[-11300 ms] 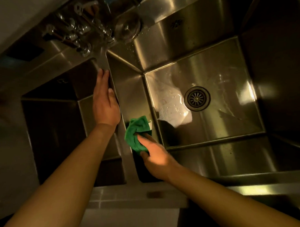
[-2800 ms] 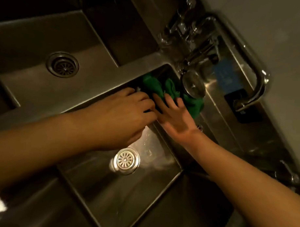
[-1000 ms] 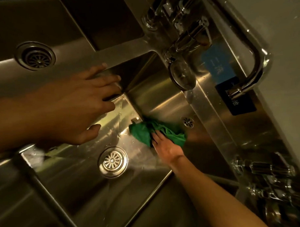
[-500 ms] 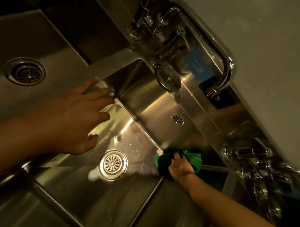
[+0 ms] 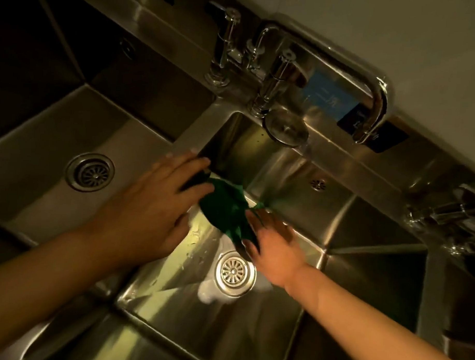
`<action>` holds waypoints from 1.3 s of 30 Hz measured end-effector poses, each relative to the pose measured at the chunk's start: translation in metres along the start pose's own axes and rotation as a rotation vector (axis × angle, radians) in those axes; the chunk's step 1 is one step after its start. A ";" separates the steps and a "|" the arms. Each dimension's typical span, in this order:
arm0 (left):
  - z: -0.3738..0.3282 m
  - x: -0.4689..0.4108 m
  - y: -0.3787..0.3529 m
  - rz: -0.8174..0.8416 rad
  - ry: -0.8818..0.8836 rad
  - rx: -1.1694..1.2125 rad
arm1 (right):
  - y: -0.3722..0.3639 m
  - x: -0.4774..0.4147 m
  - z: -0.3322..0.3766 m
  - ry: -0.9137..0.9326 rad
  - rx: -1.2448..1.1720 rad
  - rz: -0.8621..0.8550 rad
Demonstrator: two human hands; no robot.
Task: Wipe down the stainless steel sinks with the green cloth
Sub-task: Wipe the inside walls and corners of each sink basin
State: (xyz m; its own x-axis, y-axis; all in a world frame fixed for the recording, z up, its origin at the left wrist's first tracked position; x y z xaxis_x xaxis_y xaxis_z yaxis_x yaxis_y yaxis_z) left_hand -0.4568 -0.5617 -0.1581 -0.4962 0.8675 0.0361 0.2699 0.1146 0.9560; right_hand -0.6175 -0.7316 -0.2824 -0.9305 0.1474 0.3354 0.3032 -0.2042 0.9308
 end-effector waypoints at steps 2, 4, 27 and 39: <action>0.008 -0.001 0.006 -0.051 0.122 0.034 | -0.012 -0.006 0.007 0.022 -0.012 -0.022; 0.009 -0.002 0.007 -0.063 0.170 0.040 | -0.026 -0.010 -0.003 -0.010 -0.072 -0.027; -0.005 -0.003 0.001 0.041 -0.040 0.145 | -0.126 -0.093 0.045 -0.039 -0.351 -0.251; -0.009 -0.003 0.003 0.124 -0.045 0.042 | -0.199 0.012 0.210 0.521 -0.243 -0.086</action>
State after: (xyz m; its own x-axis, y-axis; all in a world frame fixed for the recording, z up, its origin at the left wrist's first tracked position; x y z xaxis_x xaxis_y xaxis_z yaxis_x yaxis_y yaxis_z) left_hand -0.4618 -0.5681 -0.1528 -0.4196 0.8970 0.1390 0.3614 0.0246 0.9321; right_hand -0.6459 -0.4862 -0.4326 -0.9469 -0.3096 0.0873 0.2236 -0.4382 0.8706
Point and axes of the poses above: each hand's wrist, its own x-axis away from the middle knuckle, its own y-axis out of the back of the hand, z = x × y, the point moved 8 cm from there along -x, towards the middle knuckle, and after that the axes turned 13 degrees about y, right-handed, at the moved point
